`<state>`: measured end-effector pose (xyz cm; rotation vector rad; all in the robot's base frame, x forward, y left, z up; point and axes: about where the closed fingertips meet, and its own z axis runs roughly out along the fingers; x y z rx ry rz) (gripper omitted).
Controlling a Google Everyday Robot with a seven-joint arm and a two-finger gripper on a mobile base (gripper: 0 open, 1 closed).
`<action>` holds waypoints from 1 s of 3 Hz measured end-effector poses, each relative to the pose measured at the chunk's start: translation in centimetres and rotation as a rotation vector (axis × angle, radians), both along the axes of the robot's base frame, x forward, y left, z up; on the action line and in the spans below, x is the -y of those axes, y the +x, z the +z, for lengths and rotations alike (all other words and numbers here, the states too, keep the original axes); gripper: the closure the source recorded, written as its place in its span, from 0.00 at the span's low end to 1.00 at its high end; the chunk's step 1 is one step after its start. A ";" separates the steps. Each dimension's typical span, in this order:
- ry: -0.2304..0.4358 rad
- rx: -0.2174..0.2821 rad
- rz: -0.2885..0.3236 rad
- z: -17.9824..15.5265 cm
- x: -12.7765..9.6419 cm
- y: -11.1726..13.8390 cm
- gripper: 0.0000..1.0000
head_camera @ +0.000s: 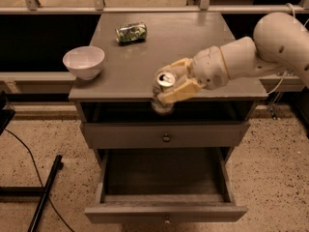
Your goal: Place 7up can into middle drawer
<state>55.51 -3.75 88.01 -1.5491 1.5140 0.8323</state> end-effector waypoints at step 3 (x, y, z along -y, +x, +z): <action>-0.085 -0.034 0.105 -7.4 3.9 -7.2 1.00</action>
Offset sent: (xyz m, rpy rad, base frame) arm -0.0948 -0.0498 -0.0707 -0.1794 0.0036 0.2402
